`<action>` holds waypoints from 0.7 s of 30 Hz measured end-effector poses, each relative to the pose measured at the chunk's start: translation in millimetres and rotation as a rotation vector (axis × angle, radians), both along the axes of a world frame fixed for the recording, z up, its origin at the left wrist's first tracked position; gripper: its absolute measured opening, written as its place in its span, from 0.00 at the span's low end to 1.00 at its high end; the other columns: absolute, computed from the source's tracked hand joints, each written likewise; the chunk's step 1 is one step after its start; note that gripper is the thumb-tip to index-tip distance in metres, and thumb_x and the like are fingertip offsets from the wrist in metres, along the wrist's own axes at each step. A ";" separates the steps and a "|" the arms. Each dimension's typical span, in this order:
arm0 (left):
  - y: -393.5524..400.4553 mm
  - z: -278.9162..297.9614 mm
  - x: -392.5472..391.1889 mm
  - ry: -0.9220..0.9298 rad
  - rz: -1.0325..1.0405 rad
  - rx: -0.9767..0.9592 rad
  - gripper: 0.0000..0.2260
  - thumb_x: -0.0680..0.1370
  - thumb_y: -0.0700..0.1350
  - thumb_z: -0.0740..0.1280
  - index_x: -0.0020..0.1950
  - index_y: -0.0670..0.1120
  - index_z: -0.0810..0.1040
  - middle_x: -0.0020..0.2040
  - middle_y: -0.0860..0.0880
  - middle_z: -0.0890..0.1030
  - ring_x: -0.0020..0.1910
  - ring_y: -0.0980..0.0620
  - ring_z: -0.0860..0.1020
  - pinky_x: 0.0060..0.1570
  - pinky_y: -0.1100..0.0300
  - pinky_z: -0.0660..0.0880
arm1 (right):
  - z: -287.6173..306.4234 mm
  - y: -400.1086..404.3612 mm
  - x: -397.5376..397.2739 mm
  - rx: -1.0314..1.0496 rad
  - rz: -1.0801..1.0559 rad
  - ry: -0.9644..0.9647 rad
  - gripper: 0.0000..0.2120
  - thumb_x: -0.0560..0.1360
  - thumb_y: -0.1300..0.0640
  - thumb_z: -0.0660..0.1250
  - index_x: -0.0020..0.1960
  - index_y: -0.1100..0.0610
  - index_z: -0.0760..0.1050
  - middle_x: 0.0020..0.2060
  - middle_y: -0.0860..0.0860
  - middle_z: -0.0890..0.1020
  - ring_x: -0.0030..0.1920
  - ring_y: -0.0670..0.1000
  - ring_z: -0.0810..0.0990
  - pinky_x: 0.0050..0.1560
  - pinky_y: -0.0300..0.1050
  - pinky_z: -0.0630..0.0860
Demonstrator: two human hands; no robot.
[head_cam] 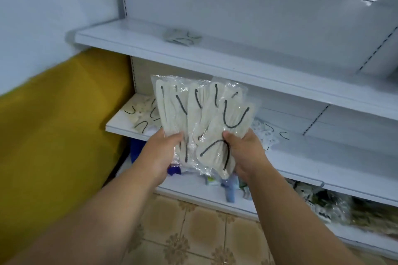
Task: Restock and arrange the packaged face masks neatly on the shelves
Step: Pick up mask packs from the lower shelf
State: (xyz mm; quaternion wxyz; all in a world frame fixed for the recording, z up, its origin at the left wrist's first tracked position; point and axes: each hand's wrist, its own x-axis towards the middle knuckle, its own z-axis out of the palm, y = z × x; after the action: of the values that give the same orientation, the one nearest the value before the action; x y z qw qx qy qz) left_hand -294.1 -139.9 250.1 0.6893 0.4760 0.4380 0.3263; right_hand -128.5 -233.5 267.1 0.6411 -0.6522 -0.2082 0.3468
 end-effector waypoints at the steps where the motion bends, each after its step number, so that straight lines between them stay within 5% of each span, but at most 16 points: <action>1: 12.8 3.5 -8.7 0.031 -0.013 0.075 0.07 0.77 0.43 0.72 0.52 0.55 0.82 0.48 0.53 0.87 0.51 0.48 0.84 0.53 0.50 0.79 | 4.3 11.9 -9.8 0.003 -0.003 -0.008 0.07 0.79 0.64 0.67 0.55 0.55 0.79 0.42 0.51 0.87 0.46 0.53 0.87 0.49 0.52 0.83; 4: 50.2 17.1 -26.6 0.080 -0.014 0.213 0.11 0.75 0.41 0.74 0.54 0.55 0.80 0.48 0.54 0.86 0.49 0.54 0.83 0.50 0.57 0.77 | 12.0 47.5 -34.9 0.008 0.001 -0.040 0.04 0.78 0.62 0.69 0.52 0.56 0.80 0.43 0.54 0.87 0.49 0.58 0.85 0.55 0.57 0.81; 9: 91.4 35.5 -25.4 0.064 0.017 0.234 0.10 0.77 0.49 0.73 0.57 0.55 0.78 0.49 0.55 0.83 0.50 0.55 0.81 0.43 0.62 0.73 | 29.0 91.1 -43.7 -0.028 -0.137 -0.135 0.03 0.78 0.60 0.69 0.47 0.58 0.82 0.39 0.55 0.86 0.41 0.55 0.85 0.46 0.50 0.83; 14: 140.7 44.3 10.0 -0.011 0.010 0.150 0.06 0.79 0.53 0.70 0.56 0.58 0.80 0.49 0.56 0.86 0.52 0.52 0.83 0.58 0.48 0.78 | 50.8 134.8 -7.5 0.007 -0.270 -0.251 0.06 0.80 0.58 0.65 0.44 0.55 0.77 0.36 0.51 0.83 0.38 0.51 0.80 0.37 0.41 0.75; 17: 170.3 53.8 35.4 0.038 0.043 0.221 0.05 0.78 0.49 0.71 0.52 0.57 0.81 0.46 0.56 0.86 0.50 0.51 0.83 0.58 0.45 0.79 | 59.9 167.9 15.0 0.057 -0.210 -0.257 0.04 0.79 0.59 0.66 0.45 0.54 0.77 0.34 0.48 0.82 0.34 0.49 0.80 0.29 0.32 0.74; 21: 213.7 78.0 58.1 0.121 0.080 0.280 0.04 0.77 0.48 0.71 0.50 0.56 0.81 0.42 0.55 0.86 0.45 0.50 0.84 0.52 0.47 0.81 | 73.6 225.4 38.2 0.073 0.067 -0.290 0.12 0.74 0.58 0.74 0.54 0.47 0.78 0.43 0.42 0.86 0.42 0.41 0.85 0.40 0.37 0.80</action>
State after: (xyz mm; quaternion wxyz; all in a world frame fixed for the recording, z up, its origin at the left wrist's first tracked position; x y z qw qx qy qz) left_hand -236.0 73.8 328.1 0.5749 0.5684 0.4477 0.3822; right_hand -90.3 -8.0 340.6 0.6155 -0.6645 -0.3327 0.2623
